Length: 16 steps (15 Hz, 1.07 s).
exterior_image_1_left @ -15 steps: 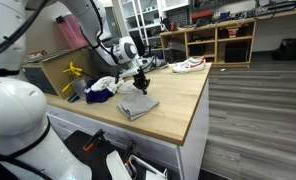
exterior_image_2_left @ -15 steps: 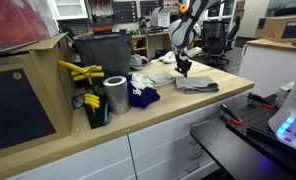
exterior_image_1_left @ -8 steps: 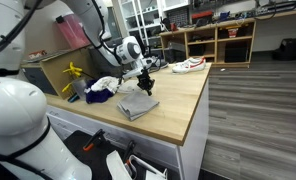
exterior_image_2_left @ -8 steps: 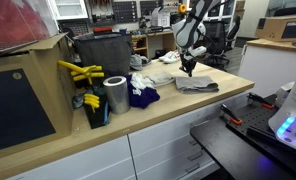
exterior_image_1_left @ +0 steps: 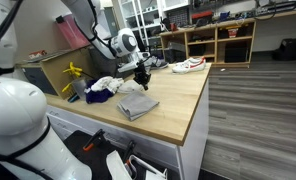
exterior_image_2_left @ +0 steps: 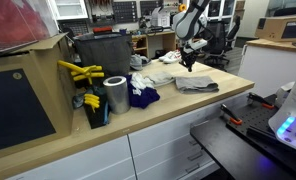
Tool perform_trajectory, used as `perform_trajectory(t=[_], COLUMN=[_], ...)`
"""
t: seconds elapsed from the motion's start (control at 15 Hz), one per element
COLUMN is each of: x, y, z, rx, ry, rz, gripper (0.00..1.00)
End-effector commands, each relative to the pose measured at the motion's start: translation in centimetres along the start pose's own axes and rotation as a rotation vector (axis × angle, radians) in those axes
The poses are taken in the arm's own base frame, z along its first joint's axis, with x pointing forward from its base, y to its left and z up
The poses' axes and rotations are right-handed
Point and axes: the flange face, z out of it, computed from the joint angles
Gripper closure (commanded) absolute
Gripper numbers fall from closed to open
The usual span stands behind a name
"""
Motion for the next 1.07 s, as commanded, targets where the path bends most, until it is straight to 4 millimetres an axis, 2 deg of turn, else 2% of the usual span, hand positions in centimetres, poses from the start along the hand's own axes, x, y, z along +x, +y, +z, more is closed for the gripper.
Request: perform_trajectory(t=[0.0,0.13,0.33,0.6,1.0], x=[-2.4,-2.9,-3.3,-3.1,-0.3], y=[0.4,0.8,0.9,0.1,1.4], z=[-0.2,0.9,3.8,7.1,7.1], rx=[0.005,0.005,0.037,0.082,0.070], ry=[-0.064,-0.070,-0.070,-0.052,0.028], rz=[0.012,0.008,-0.010,-0.030,-0.044], gripper=[1.00,1.00,1.00,1.00,1.00])
